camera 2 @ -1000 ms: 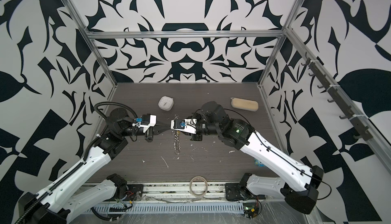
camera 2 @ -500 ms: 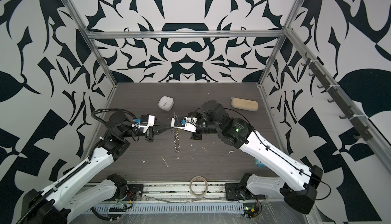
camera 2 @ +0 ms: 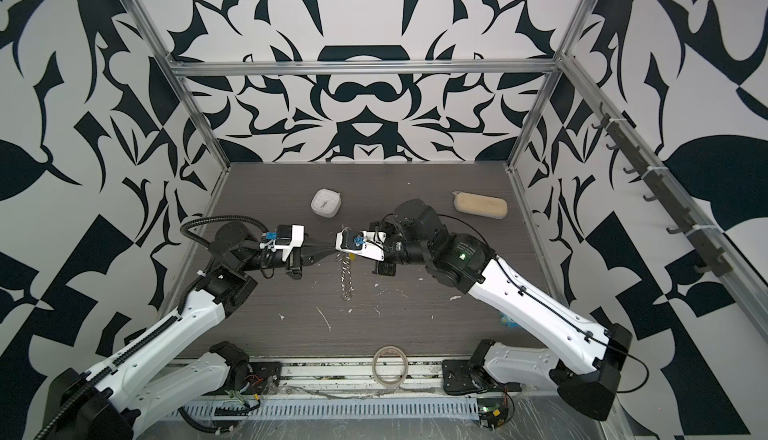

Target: Remove the keys from the keyring

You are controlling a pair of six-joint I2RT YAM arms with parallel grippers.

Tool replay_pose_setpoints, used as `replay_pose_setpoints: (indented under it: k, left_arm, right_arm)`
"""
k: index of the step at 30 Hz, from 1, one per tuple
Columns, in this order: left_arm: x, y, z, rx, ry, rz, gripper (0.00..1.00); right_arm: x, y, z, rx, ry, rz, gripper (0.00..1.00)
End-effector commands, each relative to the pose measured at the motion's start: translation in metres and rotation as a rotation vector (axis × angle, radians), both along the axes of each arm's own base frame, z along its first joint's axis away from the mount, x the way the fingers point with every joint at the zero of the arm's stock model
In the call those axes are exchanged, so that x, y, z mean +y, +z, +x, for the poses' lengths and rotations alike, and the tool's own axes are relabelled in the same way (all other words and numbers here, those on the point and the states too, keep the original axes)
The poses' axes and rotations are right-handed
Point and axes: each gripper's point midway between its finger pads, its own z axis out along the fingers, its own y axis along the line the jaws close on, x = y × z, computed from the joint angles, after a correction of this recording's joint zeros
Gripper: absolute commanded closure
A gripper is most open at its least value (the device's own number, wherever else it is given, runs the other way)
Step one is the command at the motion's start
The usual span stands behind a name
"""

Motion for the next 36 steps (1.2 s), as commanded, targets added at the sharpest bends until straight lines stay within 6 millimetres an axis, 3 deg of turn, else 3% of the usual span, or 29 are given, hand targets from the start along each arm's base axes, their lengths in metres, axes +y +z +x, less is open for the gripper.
replay_pose_setpoints:
  k: [1, 7, 11, 18, 23, 30, 36]
  left_arm:
    - [0.006, 0.031, -0.004, -0.098, 0.014, -0.074, 1.0]
    - [0.004, 0.03, -0.003, -0.093, 0.007, -0.065, 1.0]
    - [0.003, 0.029, -0.002, -0.089, 0.001, -0.063, 1.0]
    - [0.003, 0.027, -0.002, -0.081, 0.002, -0.056, 1.0]
    - [0.003, 0.026, -0.002, -0.078, 0.001, -0.053, 1.0]
    - [0.002, 0.025, -0.002, -0.08, -0.005, -0.053, 1.0]
    - [0.002, 0.026, -0.003, -0.084, -0.014, -0.061, 1.0]
  right_arm:
    - [-0.015, -0.026, 0.0, 0.057, -0.038, -0.082, 1.0]
    - [-0.013, -0.025, -0.002, 0.071, -0.027, -0.062, 0.94]
    - [-0.012, -0.025, 0.0, 0.069, -0.032, -0.06, 0.78]
    - [-0.012, -0.021, 0.0, 0.062, -0.032, -0.044, 0.84]
    - [-0.014, -0.007, -0.004, 0.057, -0.03, -0.008, 0.77]
    - [-0.016, 0.03, -0.016, 0.068, 0.01, 0.11, 0.73]
    - [-0.004, 0.034, -0.014, 0.11, 0.041, 0.154, 0.71]
